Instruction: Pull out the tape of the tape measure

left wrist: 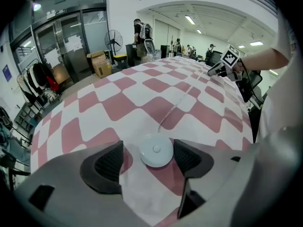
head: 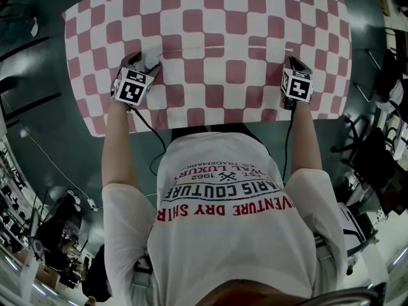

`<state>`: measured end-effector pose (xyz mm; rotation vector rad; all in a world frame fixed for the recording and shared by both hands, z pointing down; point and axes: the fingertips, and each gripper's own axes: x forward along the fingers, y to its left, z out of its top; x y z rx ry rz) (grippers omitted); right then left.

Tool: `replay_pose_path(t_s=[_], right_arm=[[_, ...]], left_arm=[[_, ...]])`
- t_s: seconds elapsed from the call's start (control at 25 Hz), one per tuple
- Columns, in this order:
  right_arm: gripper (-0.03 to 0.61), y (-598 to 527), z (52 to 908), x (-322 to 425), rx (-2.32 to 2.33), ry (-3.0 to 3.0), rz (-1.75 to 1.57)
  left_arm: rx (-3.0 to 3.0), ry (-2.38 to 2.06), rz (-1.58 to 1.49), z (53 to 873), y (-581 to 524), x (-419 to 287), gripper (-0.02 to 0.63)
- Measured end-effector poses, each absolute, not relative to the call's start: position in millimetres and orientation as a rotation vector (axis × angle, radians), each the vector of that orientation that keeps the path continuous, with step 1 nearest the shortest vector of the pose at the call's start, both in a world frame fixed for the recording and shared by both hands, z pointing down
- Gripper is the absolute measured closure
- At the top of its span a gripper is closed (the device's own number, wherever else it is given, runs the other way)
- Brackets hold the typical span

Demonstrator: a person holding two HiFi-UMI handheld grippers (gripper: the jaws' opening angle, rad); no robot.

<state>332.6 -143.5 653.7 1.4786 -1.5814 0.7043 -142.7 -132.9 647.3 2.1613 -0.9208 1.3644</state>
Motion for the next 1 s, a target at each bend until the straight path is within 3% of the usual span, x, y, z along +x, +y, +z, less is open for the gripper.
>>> replay_pose_path(t_s=[0.08, 0.4, 0.52, 0.76, 1.0], right_arm=[[0.543, -144.5, 646.6, 330.4, 1.5, -1.585, 0.684], [0.543, -146.1, 598.9, 292.9, 1.542, -1.731, 0.616], [0.543, -147.0, 572.7, 268.7, 1.534, -1.833, 0.568], [0.545, -150.6, 516.3, 230.7, 1.539, -2.001, 0.479], [0.545, -160.3, 457.6, 209.8, 1.585, -2.149, 0.379]], left_arm=[[2.172, -0.942, 1.35, 645.0, -133.5, -142.3, 0.252], [2.292, -1.096, 1.232, 597.2, -135.2, -129.4, 0.254], [2.322, -1.213, 1.148, 568.6, -140.7, -127.3, 0.385], [2.327, -1.392, 0.946, 513.2, -146.1, -123.4, 0.528], [2.415, -1.506, 0.785, 454.4, -150.5, -111.8, 0.592]])
